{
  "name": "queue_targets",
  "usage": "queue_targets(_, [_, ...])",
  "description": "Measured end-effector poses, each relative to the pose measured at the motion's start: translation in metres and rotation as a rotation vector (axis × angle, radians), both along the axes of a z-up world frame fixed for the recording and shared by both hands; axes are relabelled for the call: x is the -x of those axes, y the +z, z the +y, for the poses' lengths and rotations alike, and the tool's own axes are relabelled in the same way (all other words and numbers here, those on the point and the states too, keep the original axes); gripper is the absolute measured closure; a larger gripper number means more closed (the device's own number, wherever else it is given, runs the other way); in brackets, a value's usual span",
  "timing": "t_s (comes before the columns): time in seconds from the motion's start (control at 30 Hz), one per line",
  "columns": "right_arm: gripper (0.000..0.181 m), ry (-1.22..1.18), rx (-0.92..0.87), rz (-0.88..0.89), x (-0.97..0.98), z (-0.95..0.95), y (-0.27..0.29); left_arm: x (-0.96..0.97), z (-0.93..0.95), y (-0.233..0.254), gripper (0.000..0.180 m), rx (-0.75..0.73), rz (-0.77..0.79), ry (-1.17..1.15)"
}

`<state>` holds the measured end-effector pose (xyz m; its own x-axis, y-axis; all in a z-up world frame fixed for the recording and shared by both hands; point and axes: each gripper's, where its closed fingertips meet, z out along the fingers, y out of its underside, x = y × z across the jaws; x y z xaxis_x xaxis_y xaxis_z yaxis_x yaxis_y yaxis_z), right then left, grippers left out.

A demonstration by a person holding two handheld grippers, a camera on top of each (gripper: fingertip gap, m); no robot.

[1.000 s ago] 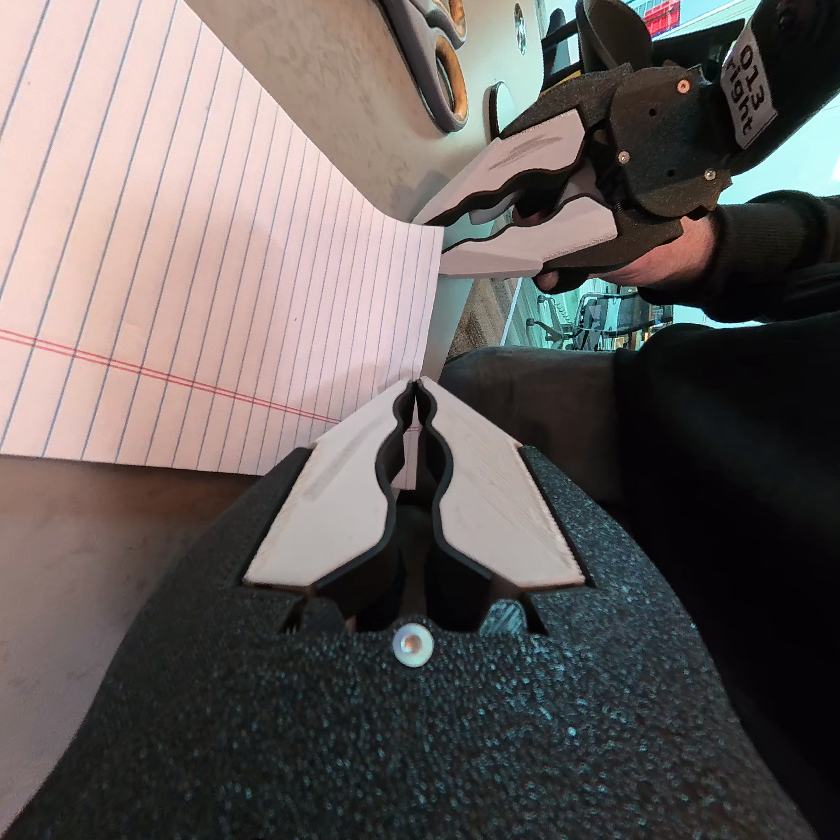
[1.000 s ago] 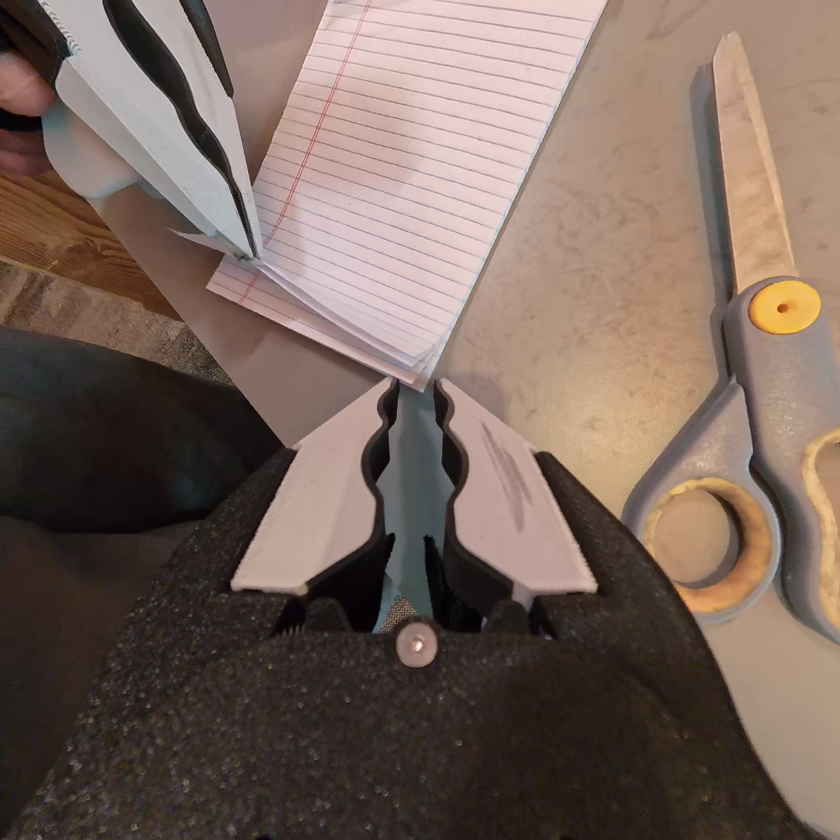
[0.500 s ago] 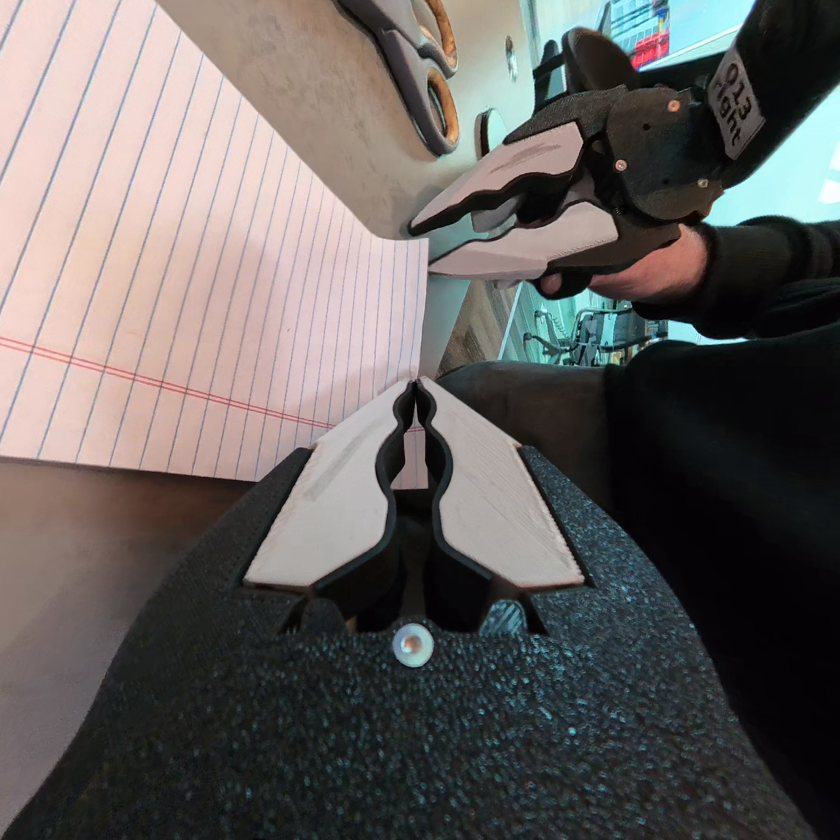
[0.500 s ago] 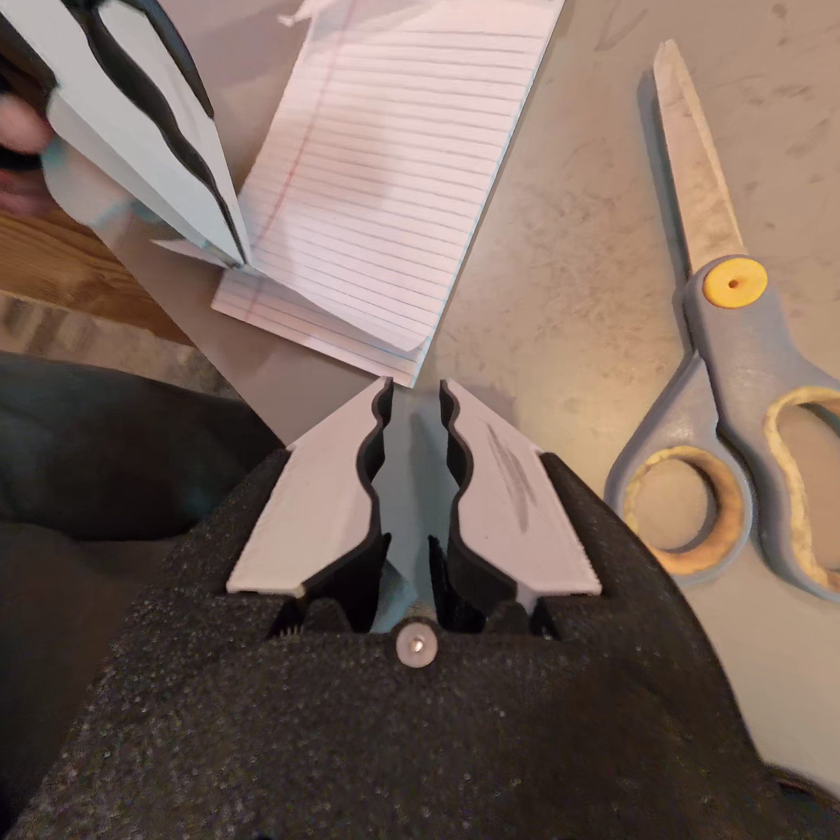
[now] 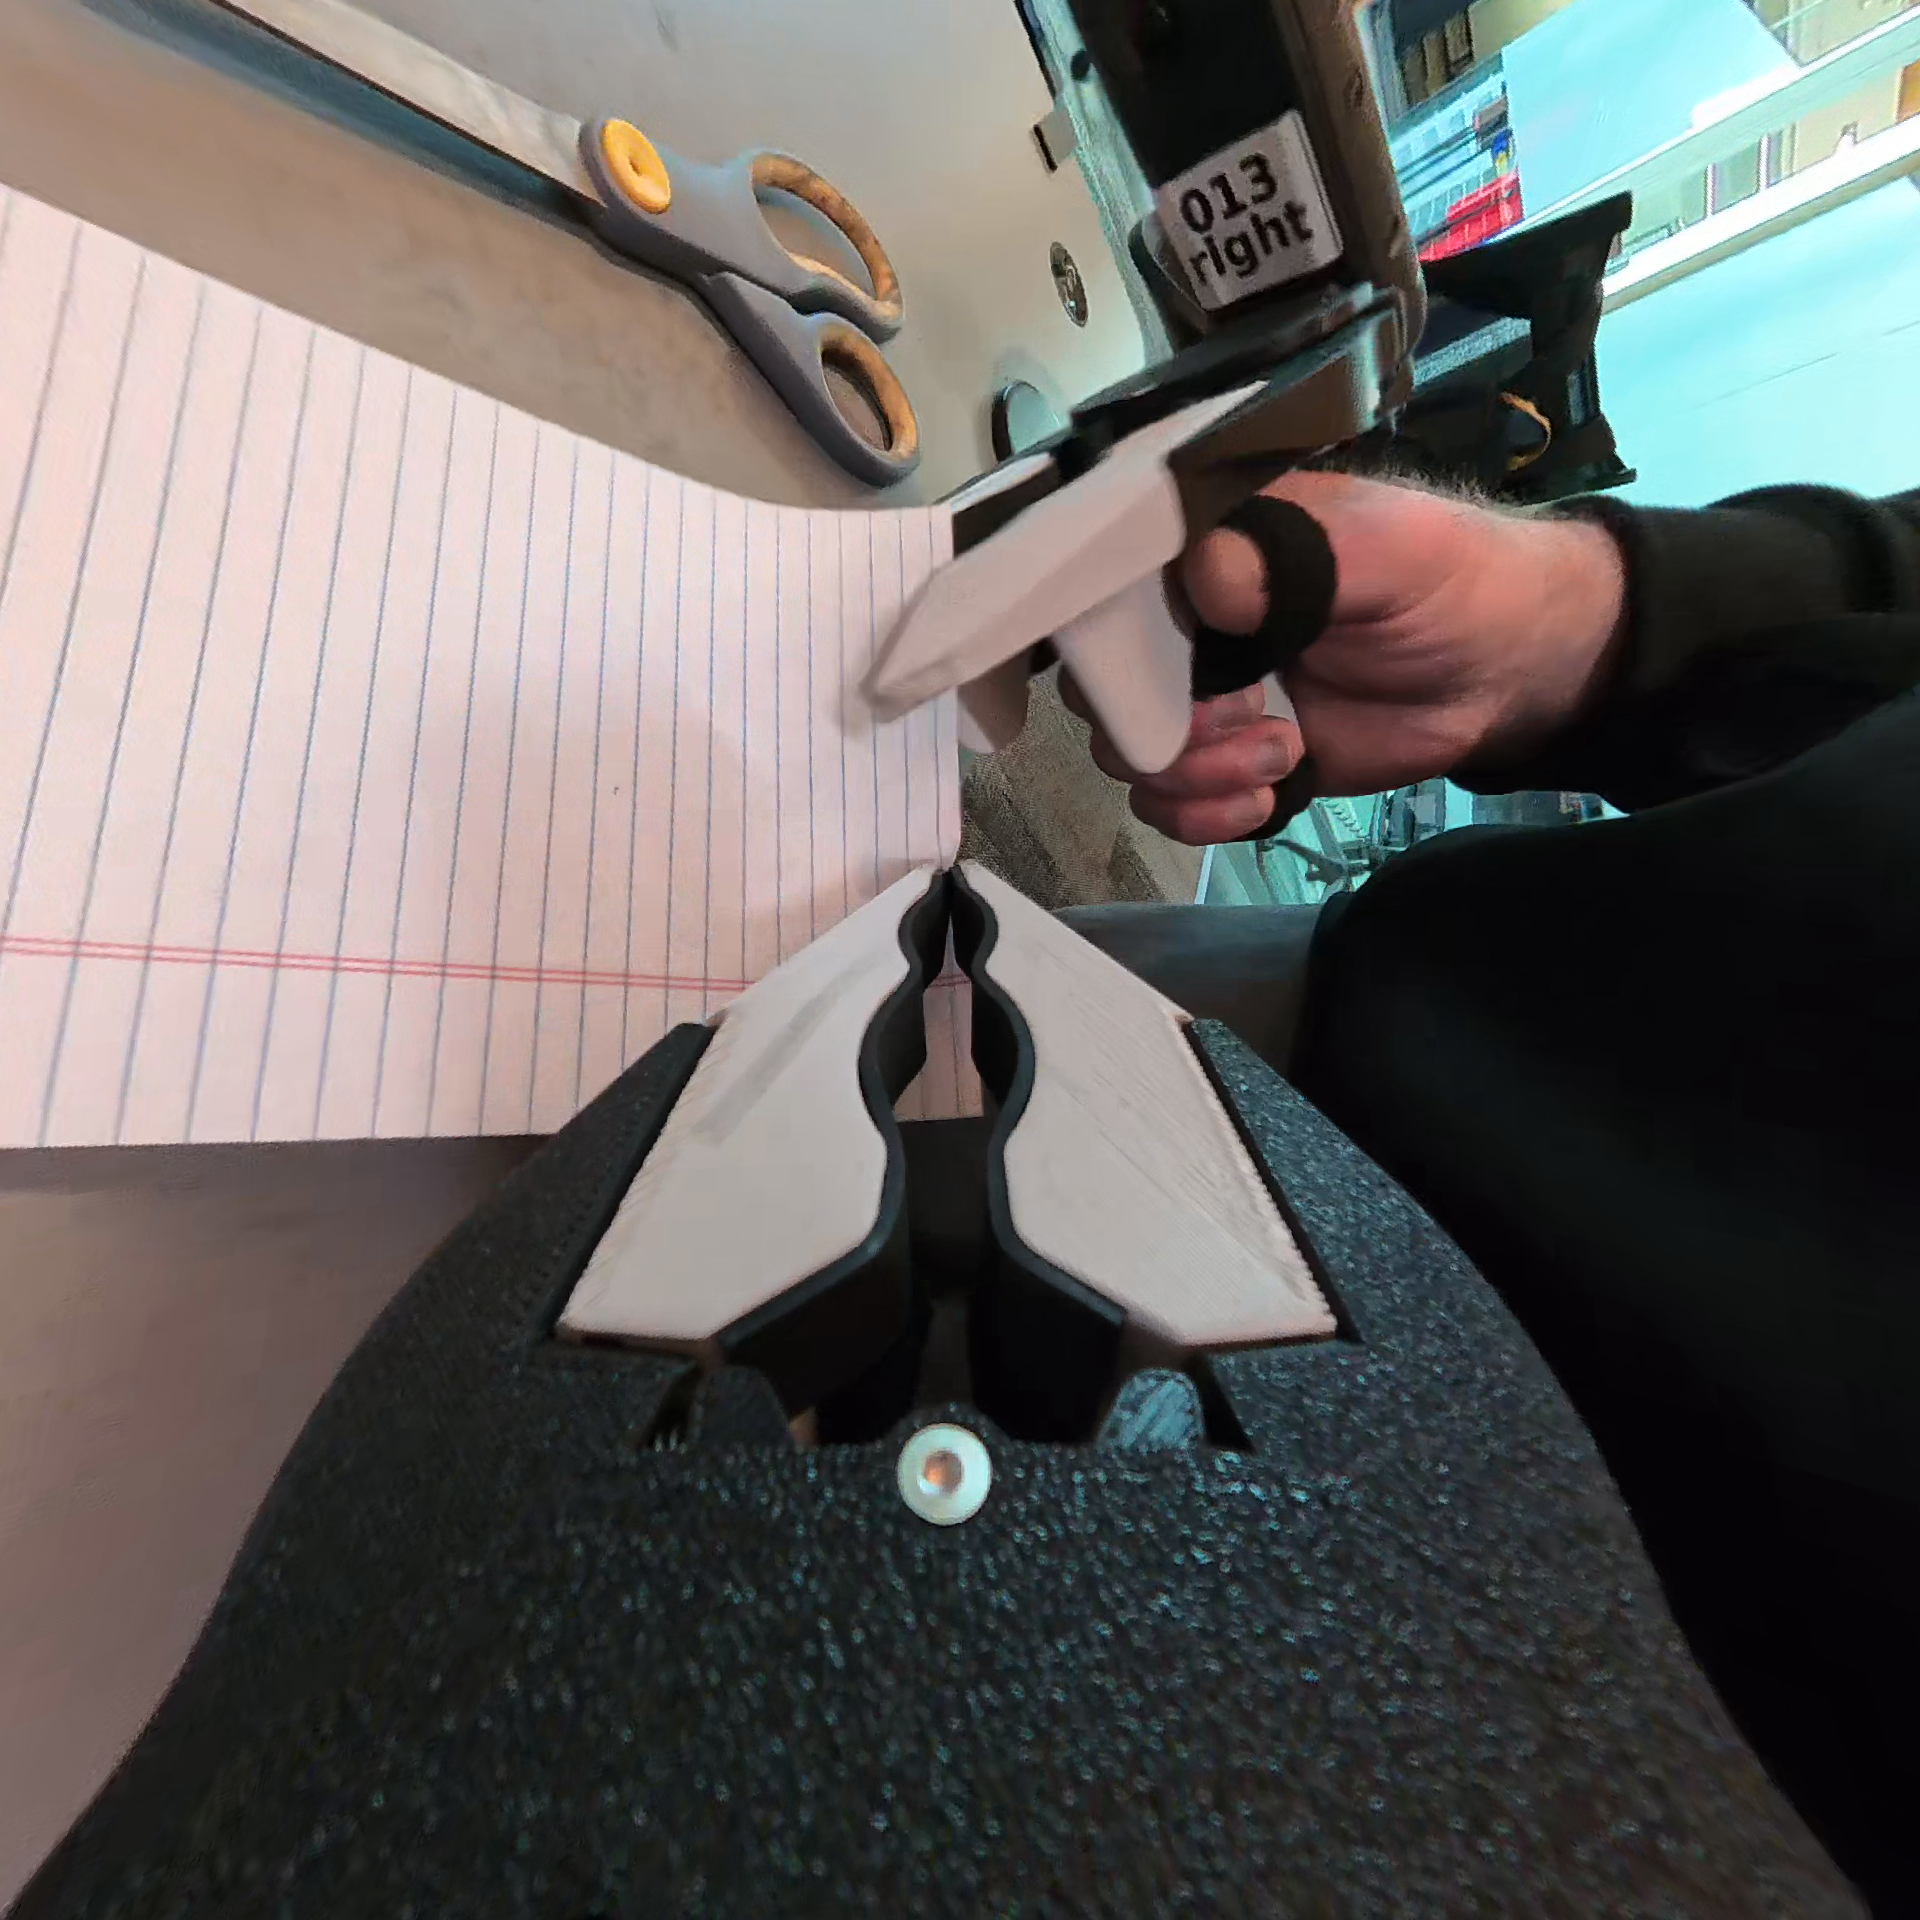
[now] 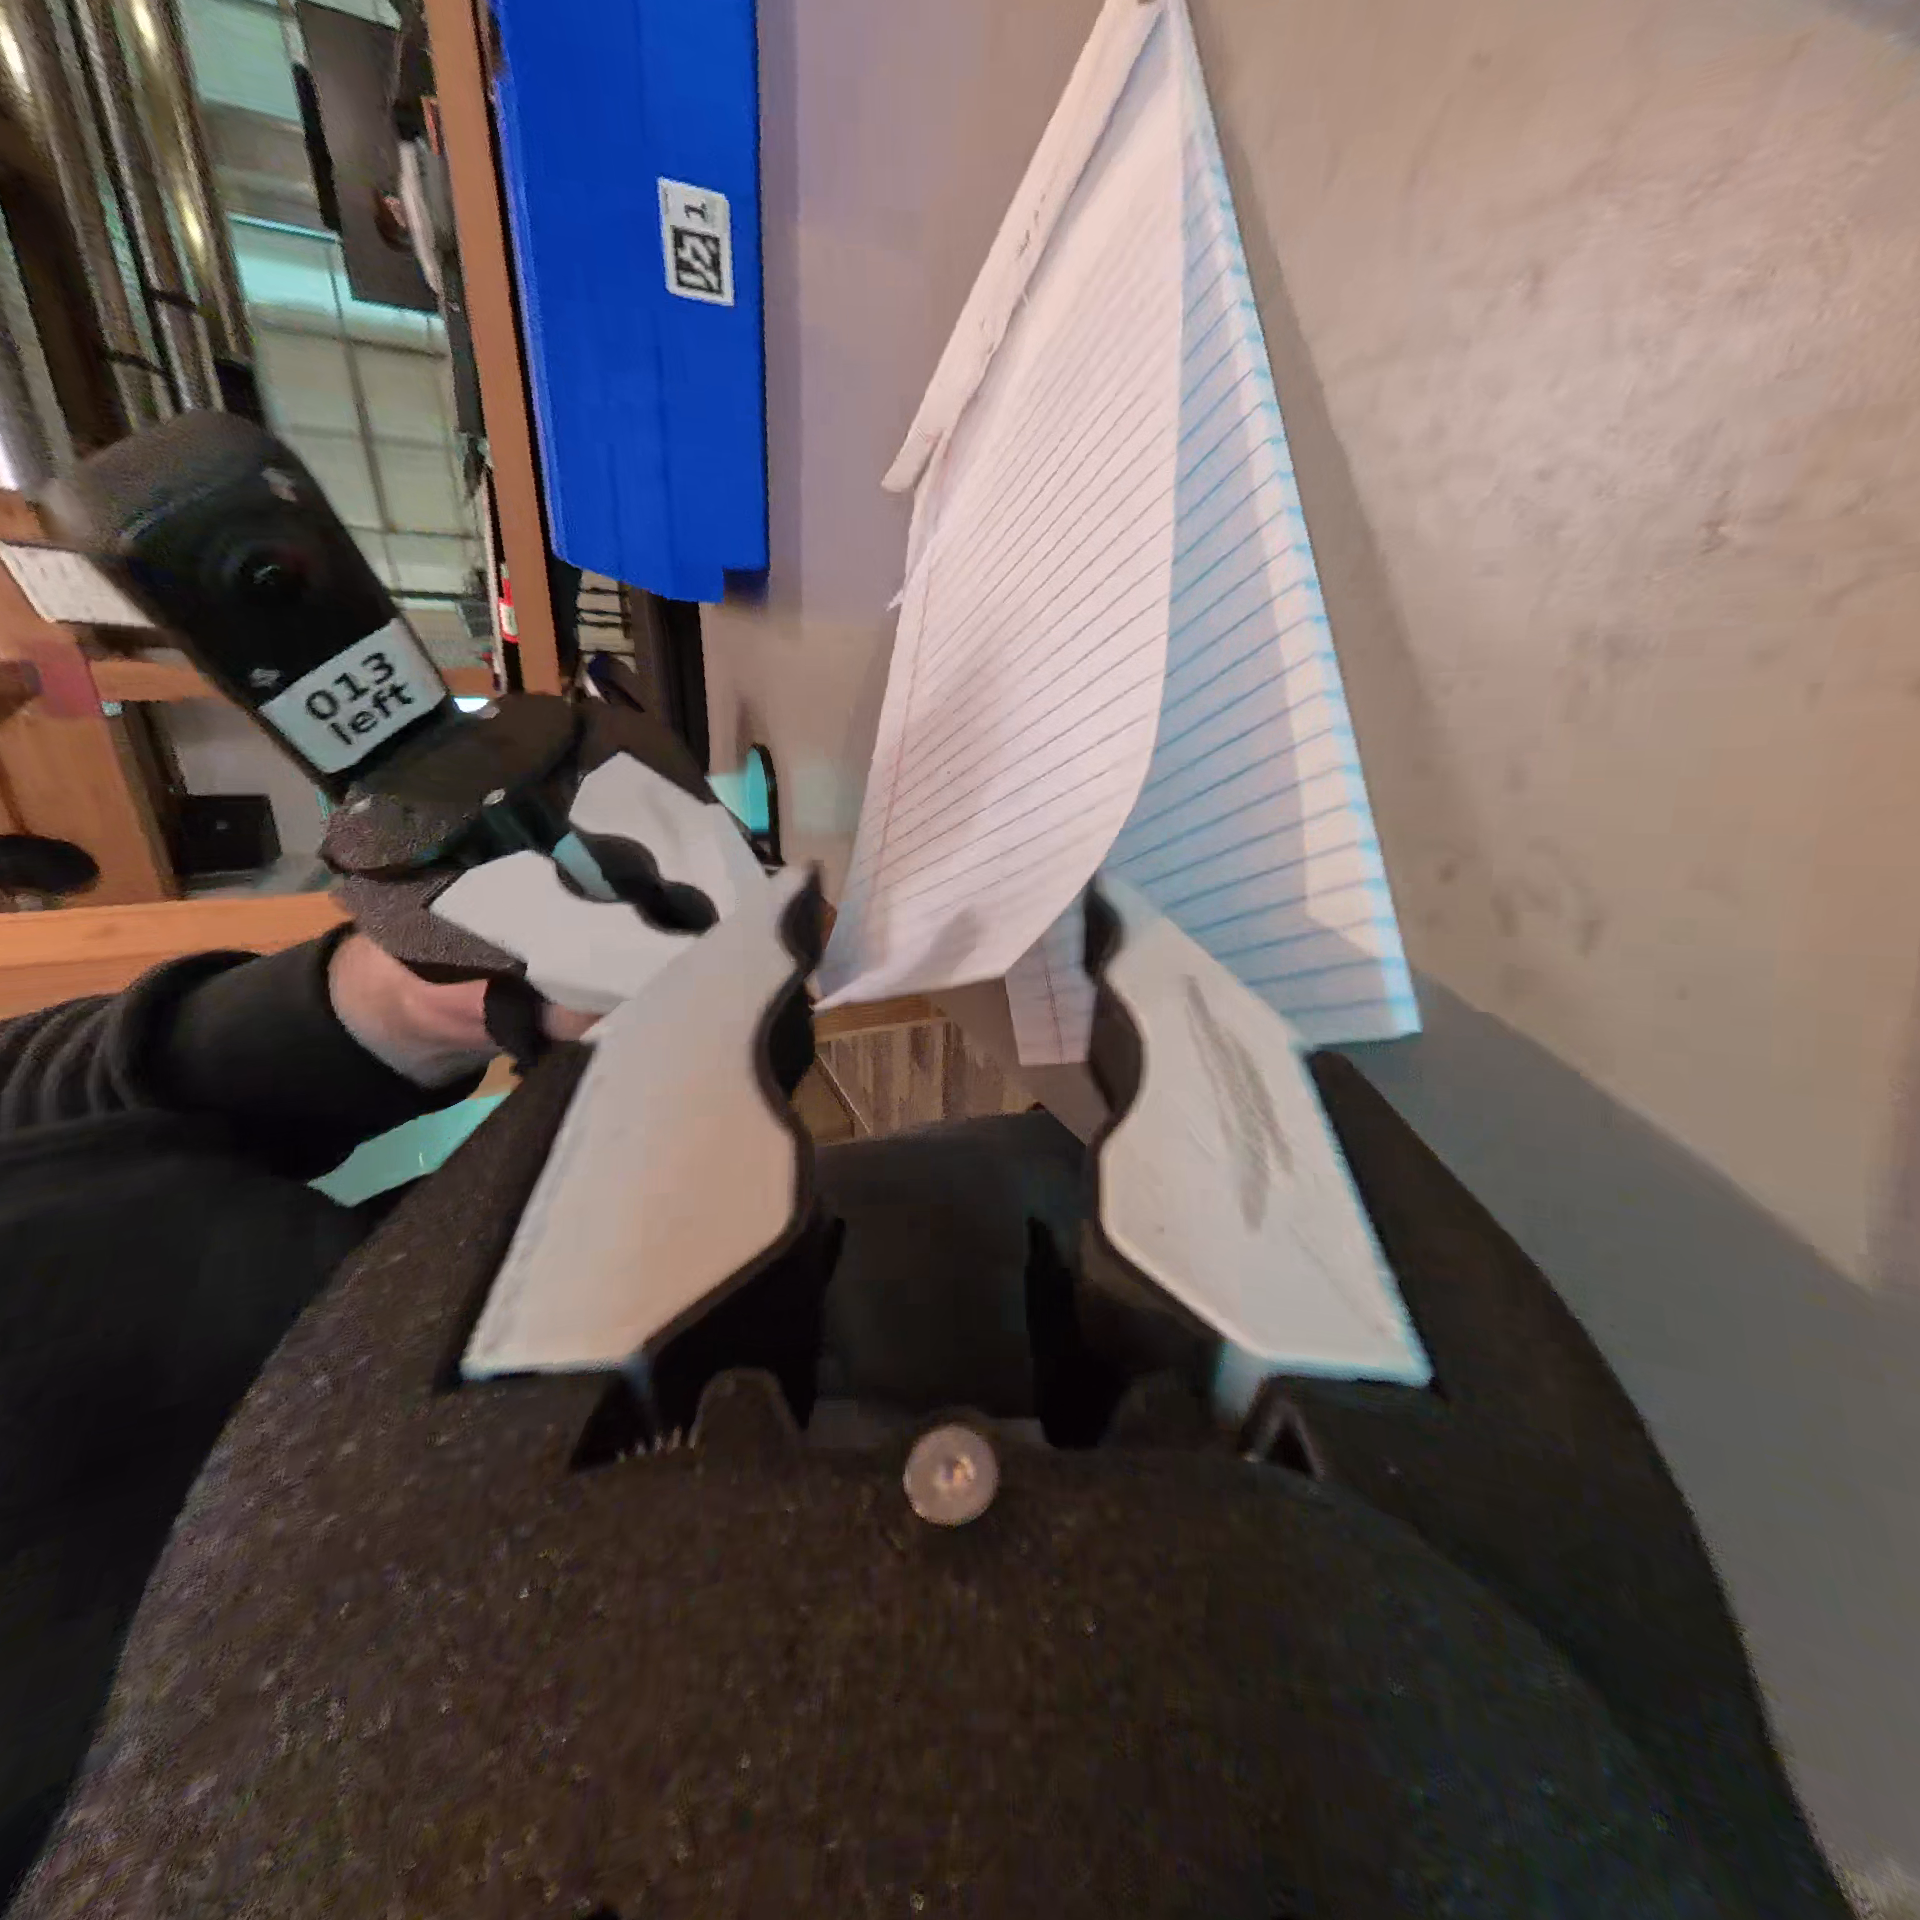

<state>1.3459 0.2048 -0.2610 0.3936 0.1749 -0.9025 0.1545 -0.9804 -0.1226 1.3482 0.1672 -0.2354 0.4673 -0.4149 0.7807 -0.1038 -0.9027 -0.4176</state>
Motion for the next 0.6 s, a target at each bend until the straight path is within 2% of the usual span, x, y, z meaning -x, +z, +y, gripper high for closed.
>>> queue_targets(0.1, [0.181,0.027,-0.045,-0.052,0.003,0.002,-0.009,-0.004,-0.003,-0.001,0.180,-0.014,0.010,-0.018])
queue_targets(0.23, [0.181,0.105,-0.161,-0.153,-0.002,0.004,-0.019,0.018,0.029,0.006,0.176,-0.084,0.057,0.056])
queue_targets(0.33, [0.181,0.185,-0.221,-0.185,-0.005,0.003,-0.019,0.043,0.066,-0.001,0.175,-0.182,0.196,0.052])
queue_targets(0.6, [0.181,0.489,-0.319,-0.260,-0.030,-0.008,-0.023,0.054,0.138,-0.035,0.178,-0.308,0.445,-0.091])
